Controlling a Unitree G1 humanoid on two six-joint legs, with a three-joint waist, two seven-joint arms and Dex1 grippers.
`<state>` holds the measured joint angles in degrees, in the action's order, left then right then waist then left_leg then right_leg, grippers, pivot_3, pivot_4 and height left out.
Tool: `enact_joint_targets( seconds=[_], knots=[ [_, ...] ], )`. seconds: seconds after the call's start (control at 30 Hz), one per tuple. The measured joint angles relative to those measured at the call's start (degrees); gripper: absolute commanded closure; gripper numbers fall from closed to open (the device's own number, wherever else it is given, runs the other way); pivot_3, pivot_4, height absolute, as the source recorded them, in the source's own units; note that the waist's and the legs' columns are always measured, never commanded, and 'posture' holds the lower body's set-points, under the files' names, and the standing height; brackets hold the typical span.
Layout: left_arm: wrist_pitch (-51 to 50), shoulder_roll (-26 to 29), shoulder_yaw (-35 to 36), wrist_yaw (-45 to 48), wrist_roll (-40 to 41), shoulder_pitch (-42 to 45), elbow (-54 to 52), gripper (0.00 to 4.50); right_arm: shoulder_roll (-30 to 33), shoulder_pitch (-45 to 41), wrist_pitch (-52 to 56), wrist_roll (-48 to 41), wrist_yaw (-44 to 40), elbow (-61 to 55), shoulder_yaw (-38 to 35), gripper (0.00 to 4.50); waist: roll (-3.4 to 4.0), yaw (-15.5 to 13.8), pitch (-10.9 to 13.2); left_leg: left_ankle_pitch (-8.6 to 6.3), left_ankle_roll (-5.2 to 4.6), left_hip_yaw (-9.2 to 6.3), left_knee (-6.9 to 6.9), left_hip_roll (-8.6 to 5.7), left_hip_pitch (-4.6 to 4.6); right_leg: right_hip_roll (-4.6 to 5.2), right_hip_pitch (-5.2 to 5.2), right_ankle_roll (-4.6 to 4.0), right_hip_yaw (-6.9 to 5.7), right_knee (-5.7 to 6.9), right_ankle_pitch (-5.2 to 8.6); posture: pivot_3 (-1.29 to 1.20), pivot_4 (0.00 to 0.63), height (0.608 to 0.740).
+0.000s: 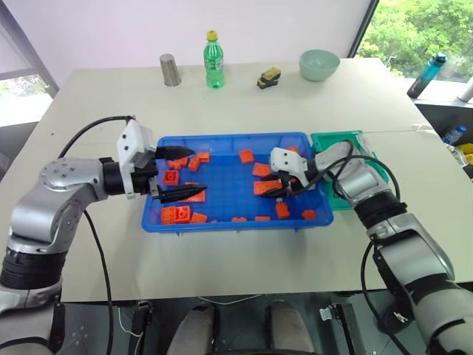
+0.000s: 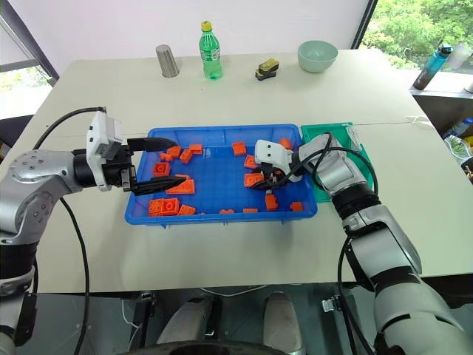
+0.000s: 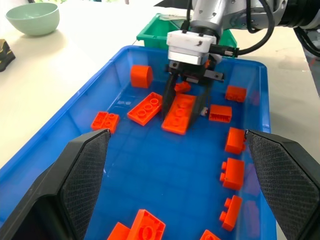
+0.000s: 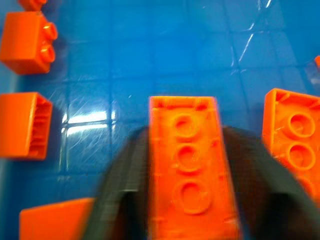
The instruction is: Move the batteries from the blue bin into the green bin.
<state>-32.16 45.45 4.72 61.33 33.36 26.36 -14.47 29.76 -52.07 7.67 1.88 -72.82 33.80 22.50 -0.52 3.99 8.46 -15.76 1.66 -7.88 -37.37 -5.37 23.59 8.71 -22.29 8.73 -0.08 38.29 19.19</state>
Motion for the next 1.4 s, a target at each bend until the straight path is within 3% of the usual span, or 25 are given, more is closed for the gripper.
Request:
enact_joint_targets(
  seconds=[0.23, 0.37, 0.43, 0.47, 0.57, 0.8, 1.07, 1.4],
  knots=[
    [0.2, -0.6, -0.7, 0.1, -0.2, 1.0, 0.7, 0.0, -8.9, 0.0, 4.5, -0.4, 3.7, -4.9, -0.6, 3.25, 0.0, 0.2, 0.0, 0.01, 0.02, 0.0, 0.02, 0.05, 0.0, -0.05, -0.04, 0.0, 0.0, 0.04, 0.0, 0.0, 0.15, 0.727],
    [0.3, -0.8, -1.1, 0.1, -0.3, 1.0, 1.0, 0.0, -16.6, -1.5, 6.7, 0.5, 9.9, -4.5, -0.5, 3.25, 0.0, 0.2, 0.0, 0.02, 0.03, -0.03, 0.02, 0.04, 0.0, -0.06, -0.06, 0.0, 0.0, 0.04, 0.0, 0.0, 0.15, 0.727],
    [0.4, -1.1, -1.4, 0.1, -0.3, 1.2, 1.0, 0.0, -20.1, -2.3, 8.7, 1.4, 13.2, -4.2, -0.2, 2.23, 0.0, 0.1, 0.0, 0.02, 0.04, -0.07, 0.02, 0.03, 0.0, -0.05, -0.05, 0.0, 0.0, 0.06, 0.0, 0.0, 0.15, 0.727],
    [0.5, -1.1, -1.4, 0.1, -0.3, 1.2, 1.0, 0.0, -20.6, -2.4, 9.5, 1.6, 14.4, -4.3, -0.2, 1.93, 0.0, 0.0, 0.0, 0.02, 0.04, -0.11, 0.01, 0.0, 0.0, -0.03, -0.04, 0.0, 0.0, 0.06, 0.0, 0.0, 0.15, 0.727],
    [0.6, -1.1, -1.4, 0.1, -0.3, 1.0, 1.0, 0.0, -19.2, -2.0, 13.3, 2.4, 17.8, -6.4, -0.7, 0.48, 0.0, -0.3, 0.0, 0.02, 0.04, -0.3, -0.05, -0.12, 0.0, 0.0, -0.02, 0.0, 0.0, 0.05, 0.0, 0.0, 0.15, 0.727],
    [0.6, -1.4, -1.6, 0.5, -0.2, 0.5, 0.9, 0.0, -8.4, 8.5, 41.3, -0.2, 22.9, -37.0, -10.6, 0.48, 0.0, -0.1, 0.0, 0.02, 0.03, -0.23, 0.02, -0.09, 0.03, 0.01, -0.03, 0.0, 0.03, 0.22, 0.0, 0.0, 0.15, 0.727],
    [1.6, -3.9, -4.3, 2.6, -0.7, 3.2, 4.5, 0.0, -5.2, 18.0, 73.8, -4.5, 31.1, -61.5, -20.7, 0.48, 0.0, -0.4, 0.0, 0.01, 0.02, -0.13, 0.01, -0.11, 0.01, 0.05, -0.03, 0.0, 0.07, 0.24, 0.0, 0.0, 0.15, 0.727],
    [3.9, -6.1, -6.6, 4.8, -2.8, 7.5, 7.8, 0.0, -3.9, 23.2, 74.6, -7.8, 38.7, -63.0, -20.3, 0.48, -0.01, -0.9, 0.0, 0.01, 0.01, -0.1, -0.03, -0.15, 0.01, 0.09, -0.01, 0.0, 0.07, 0.23, 0.0, 0.0, 0.15, 0.727]
  ],
)
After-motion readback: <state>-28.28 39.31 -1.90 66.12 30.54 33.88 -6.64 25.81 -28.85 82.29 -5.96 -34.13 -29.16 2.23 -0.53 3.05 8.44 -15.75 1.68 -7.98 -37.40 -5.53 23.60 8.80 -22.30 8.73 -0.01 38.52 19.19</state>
